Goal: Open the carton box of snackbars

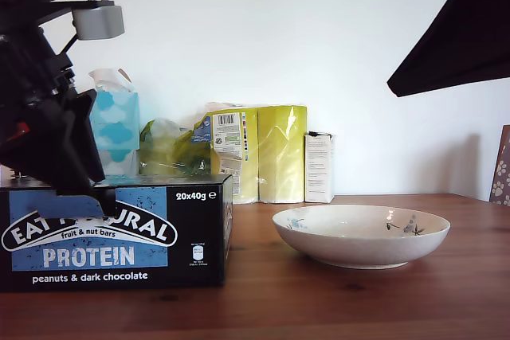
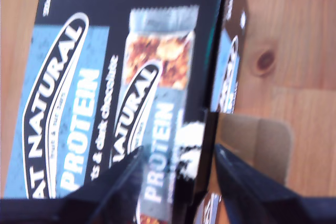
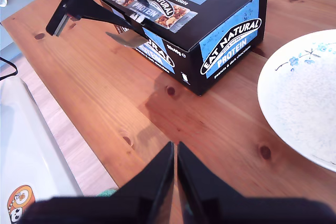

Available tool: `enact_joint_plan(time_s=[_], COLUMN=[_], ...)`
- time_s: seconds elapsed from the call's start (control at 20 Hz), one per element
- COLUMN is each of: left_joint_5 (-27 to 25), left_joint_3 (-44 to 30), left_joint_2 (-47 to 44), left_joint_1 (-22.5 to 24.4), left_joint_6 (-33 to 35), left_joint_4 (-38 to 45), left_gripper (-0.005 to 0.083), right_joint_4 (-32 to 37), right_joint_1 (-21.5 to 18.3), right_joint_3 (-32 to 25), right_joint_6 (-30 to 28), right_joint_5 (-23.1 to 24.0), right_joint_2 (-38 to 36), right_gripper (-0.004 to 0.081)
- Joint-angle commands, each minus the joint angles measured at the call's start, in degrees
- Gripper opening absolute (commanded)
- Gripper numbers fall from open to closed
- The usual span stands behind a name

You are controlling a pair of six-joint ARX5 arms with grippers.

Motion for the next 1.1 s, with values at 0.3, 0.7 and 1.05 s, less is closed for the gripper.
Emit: enact_joint_plan(time_s=[0.3, 0.7, 1.05], left_joint_5=[0.13, 0.0, -1.57], left_joint_3=[0.09, 0.09, 0.22], left_joint_2=[0.39, 0.39, 0.39], left_joint_1=[-1.77, -1.84, -2.64], left_joint_6=[0.96, -0.68, -10.12], left_joint_4=[-1.18, -7.06, -6.38], left_gripper=[0.0018, 0.017, 0.0111], right_joint_4=[0.42, 0.42, 0.39], right_joint_1=[0.48, 0.48, 0.46], right_joint_3=[0.0, 0.0, 0.0], right_joint_6=[-0.33, -0.33, -0.33], right_joint_5=[0.04, 0.07, 0.24], right_joint_2=[0.15, 0.15, 0.15], right_gripper=[-0.0013, -0.0013, -0.0013])
